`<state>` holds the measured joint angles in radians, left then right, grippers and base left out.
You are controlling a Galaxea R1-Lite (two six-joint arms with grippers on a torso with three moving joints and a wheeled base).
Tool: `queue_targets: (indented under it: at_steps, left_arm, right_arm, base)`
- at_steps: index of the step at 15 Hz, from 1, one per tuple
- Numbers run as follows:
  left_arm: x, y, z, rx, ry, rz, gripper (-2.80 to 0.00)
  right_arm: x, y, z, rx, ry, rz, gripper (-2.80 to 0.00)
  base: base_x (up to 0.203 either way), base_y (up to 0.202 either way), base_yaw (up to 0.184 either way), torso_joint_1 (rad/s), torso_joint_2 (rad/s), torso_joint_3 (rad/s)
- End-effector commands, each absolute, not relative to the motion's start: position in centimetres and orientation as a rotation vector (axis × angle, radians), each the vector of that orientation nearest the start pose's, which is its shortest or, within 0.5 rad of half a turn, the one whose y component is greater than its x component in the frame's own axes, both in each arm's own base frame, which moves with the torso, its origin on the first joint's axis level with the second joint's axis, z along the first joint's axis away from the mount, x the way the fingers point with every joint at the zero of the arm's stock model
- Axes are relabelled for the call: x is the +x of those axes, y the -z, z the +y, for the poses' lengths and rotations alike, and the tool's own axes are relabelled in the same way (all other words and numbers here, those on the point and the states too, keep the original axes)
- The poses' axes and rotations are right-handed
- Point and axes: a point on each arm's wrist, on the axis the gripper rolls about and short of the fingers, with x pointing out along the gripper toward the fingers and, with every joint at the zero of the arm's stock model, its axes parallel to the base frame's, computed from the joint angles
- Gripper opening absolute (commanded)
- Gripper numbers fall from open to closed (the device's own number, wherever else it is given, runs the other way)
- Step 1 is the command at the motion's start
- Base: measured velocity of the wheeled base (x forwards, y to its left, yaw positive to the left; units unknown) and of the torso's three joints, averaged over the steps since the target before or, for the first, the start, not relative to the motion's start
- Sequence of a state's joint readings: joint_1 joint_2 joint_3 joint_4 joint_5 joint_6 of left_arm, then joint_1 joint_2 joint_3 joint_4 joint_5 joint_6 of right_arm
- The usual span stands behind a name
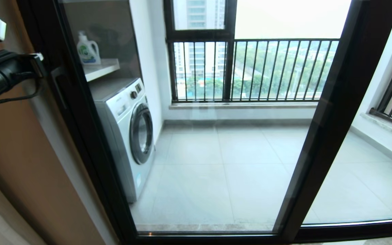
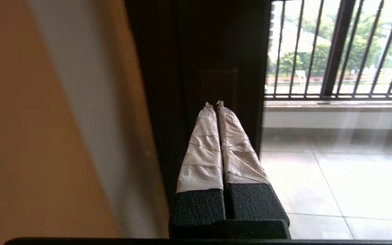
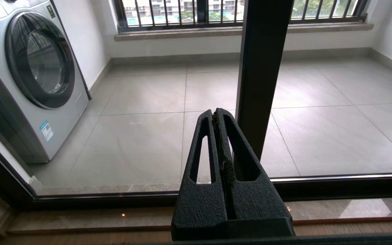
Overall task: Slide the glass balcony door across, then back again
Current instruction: Open the slid door
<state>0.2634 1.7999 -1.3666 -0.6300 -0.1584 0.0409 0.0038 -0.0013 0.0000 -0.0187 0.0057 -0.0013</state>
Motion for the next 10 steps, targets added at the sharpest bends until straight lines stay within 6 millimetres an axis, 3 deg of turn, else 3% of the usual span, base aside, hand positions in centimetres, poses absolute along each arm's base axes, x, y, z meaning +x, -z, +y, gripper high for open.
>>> queue_targets:
  at_steps: [1,6,10]
  left_arm:
    - [35.0,-29.7,11.2,0.083,-0.154,-0.164,-2.80]
    - [37.5,-25.7,13.2,0.056,-0.170,-0.069,-2.80]
    - [38.2,-25.3,12.6,0.056,-0.142,-0.065,-2.80]
  right_arm:
    - [-2.2,-7.5,0.0,-0.002,-0.011,-0.011,-2.80]
    - [-2.2,-7.5,0.0,-0.002,-0.011,-0.011,-2.80]
    - [-2.2,-7.5,0.0,-0.002,-0.011,-0.011,-2.80]
  base:
    - [0.000,0.000,0.000,0.000,0.00,0.000]
    - [0.000,0.000,0.000,0.000,0.00,0.000]
    - [0.000,0.000,0.000,0.000,0.00,0.000]
